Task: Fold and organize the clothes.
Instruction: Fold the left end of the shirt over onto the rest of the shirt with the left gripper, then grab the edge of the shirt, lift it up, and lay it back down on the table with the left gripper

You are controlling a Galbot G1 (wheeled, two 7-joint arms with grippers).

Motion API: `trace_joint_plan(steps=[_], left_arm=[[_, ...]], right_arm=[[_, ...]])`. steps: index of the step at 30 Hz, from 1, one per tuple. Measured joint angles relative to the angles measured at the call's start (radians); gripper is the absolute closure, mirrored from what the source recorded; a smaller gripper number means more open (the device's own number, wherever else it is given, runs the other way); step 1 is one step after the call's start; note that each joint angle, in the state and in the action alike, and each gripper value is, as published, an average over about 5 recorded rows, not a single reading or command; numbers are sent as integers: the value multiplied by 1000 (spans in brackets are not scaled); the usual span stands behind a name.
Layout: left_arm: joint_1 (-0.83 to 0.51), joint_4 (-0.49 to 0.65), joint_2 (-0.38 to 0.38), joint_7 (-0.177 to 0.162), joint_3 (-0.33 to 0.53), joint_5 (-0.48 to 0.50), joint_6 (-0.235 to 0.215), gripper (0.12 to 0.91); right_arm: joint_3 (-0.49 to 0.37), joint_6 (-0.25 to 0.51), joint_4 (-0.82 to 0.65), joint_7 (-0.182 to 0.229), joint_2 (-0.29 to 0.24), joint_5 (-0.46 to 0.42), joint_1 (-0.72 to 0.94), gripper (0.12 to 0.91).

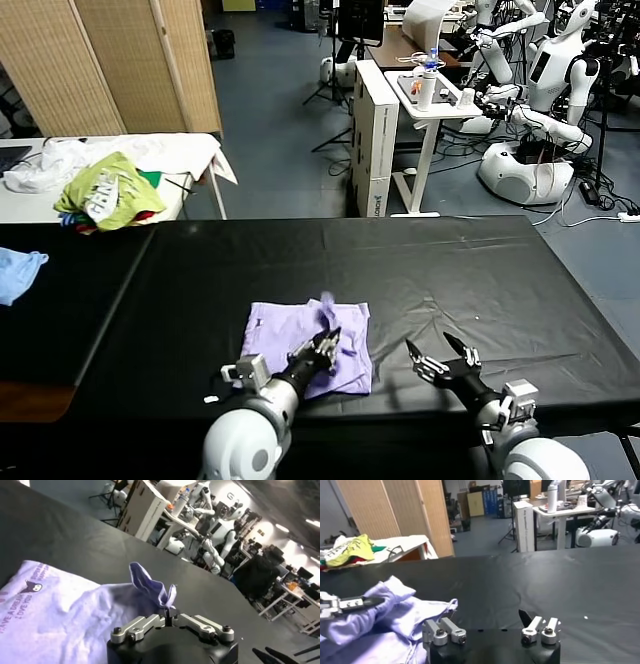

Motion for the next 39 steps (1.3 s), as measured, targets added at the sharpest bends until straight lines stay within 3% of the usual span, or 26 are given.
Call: trace_joint_plan(steps=[3, 10, 13, 16, 19, 21, 26, 33, 39], left_arm=[[8, 9, -11, 9, 13, 20, -6, 709], [7, 30, -50, 13, 36, 48, -33, 266], [4, 22, -63, 19, 34, 59, -39, 152], [0, 0, -56, 41, 15, 87, -50, 127], [-9, -25, -26, 61, -20, 110, -63, 124], [-13, -38, 2, 66, -50, 116, -68, 124], [1, -60, 70, 69, -115, 136, -77, 123], [38, -73, 114, 77, -159, 185, -94, 123], [56, -73, 122, 77, -177, 195, -97, 123]], right_arm=[[-29, -7, 8, -1, -14, 3, 22, 118], [-117, -36, -7, 7, -44, -12, 87, 118], [-158, -45, -21, 22, -41, -33, 120, 118], [-200, -54, -33, 34, -30, -53, 152, 146], [-241, -63, -46, 40, -15, -74, 180, 240], [-267, -68, -56, 41, -6, -86, 195, 294], [-319, -77, -83, 38, 10, -128, 218, 335], [-347, -91, -113, 36, 20, -196, 230, 301], [-320, -90, -103, 36, 13, -188, 216, 244]])
